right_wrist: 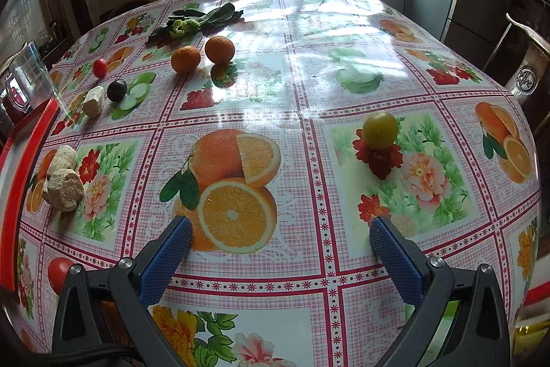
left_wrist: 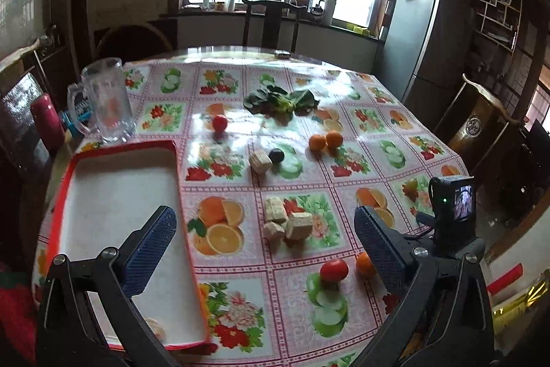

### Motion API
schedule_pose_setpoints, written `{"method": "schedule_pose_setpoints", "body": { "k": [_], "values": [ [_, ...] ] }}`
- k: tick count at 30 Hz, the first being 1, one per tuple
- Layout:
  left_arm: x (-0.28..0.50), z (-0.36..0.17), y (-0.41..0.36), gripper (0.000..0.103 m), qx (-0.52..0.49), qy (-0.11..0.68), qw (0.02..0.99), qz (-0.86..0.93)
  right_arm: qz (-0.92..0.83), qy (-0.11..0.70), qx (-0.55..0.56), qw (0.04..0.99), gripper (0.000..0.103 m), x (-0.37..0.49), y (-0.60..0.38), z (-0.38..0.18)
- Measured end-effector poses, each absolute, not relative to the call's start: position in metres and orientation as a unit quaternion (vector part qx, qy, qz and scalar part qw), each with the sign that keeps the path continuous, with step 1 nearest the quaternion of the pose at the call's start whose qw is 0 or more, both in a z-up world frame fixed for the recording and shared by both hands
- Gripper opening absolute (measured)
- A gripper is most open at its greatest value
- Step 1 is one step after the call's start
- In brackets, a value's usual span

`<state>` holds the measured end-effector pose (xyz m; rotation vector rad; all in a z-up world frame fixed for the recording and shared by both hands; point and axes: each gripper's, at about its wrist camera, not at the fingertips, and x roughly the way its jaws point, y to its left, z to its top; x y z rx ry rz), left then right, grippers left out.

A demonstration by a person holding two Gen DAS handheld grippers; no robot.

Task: Organize fruits
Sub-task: 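Grasp the red tomato with the left tool while the right tool grasps an orange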

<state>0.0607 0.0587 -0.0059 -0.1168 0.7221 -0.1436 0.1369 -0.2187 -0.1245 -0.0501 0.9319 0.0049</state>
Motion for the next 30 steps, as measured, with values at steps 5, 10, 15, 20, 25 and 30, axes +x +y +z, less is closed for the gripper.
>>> {"method": "schedule_pose_setpoints", "body": {
  "k": [5, 10, 15, 20, 25, 30],
  "values": [
    [0.059, -0.033, 0.026, 0.103, -0.036, 0.38, 0.922, -0.066, 0.0, 0.448, -0.023, 0.894, 0.102, 0.137, -0.219, -0.125],
    [0.053, -0.041, 0.013, 0.103, -0.024, 0.389, 0.919, -0.056, 0.043, 0.415, -0.016, 0.909, 0.099, 0.112, -0.221, -0.1],
    [0.047, -0.038, 0.001, 0.103, -0.003, 0.378, 0.925, -0.047, 0.15, 0.407, 0.054, 0.9, 0.099, 0.081, -0.23, -0.069],
    [0.039, -0.037, -0.007, 0.103, 0.016, 0.374, 0.926, -0.04, 0.161, 0.386, -0.025, 0.908, 0.102, 0.06, -0.222, -0.047],
    [0.036, -0.037, -0.007, 0.103, 0.022, 0.373, 0.927, -0.033, 0.189, 0.402, -0.04, 0.895, 0.102, 0.05, -0.221, -0.046],
    [0.032, -0.036, -0.009, 0.103, 0.027, 0.37, 0.928, -0.029, 0.198, 0.396, -0.059, 0.895, 0.102, 0.044, -0.216, -0.046]
  ]
}}
